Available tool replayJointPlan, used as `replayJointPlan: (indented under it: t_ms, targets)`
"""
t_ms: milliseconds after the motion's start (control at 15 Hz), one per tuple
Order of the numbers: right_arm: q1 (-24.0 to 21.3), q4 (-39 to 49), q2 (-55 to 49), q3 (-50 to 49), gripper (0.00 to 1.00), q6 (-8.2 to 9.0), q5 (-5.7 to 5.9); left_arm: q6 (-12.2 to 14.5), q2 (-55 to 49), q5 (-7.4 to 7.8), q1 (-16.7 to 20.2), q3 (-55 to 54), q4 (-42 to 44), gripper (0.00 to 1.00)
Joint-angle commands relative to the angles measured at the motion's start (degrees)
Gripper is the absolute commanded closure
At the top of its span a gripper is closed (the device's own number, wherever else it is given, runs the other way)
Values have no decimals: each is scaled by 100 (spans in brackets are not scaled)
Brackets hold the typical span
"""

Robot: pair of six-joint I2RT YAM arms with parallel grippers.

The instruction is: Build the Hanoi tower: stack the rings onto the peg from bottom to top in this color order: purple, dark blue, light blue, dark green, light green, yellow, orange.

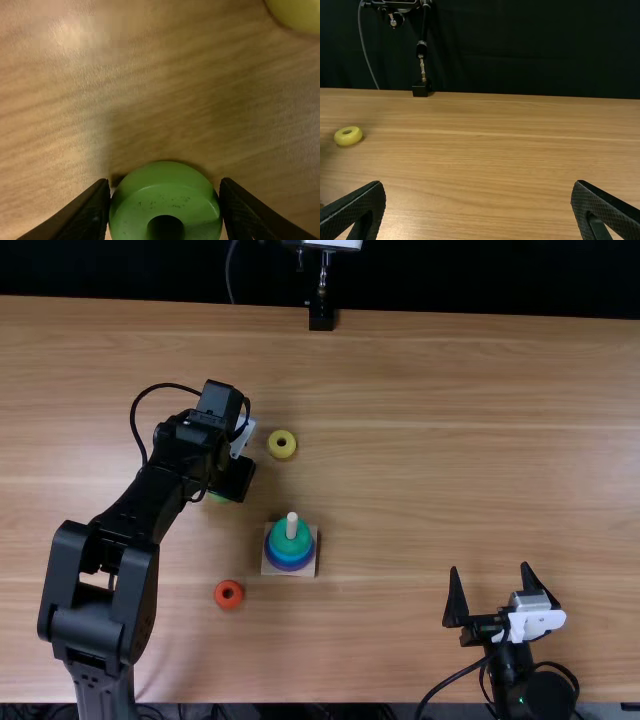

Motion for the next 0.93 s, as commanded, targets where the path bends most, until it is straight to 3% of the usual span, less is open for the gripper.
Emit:
replayJointPlan:
  t_ms: [0,133,267,467,733,867]
  targets:
    - [-83,28,-73,-53,0,8,-2,36,-52,47,50,298,-256,100]
    - [-83,28,-73,-53,0,8,-2,46,-254,47,50,649,-868,100]
    - [-83,28,-73,-53,0,8,-2,46,-491,-59,50,1264,-1796,100]
    - [-83,28,-73,-53,0,8,-2,-17,-905,-70,-11,1721,-2461,100]
    - [-83,28,-73,-53,0,8,-2,-59,-1116,-48,-389,2592,-4053,100]
    - [-83,28,-73,-53,0,8,-2,-154,-1142,-48,-512,2987,-4422,100]
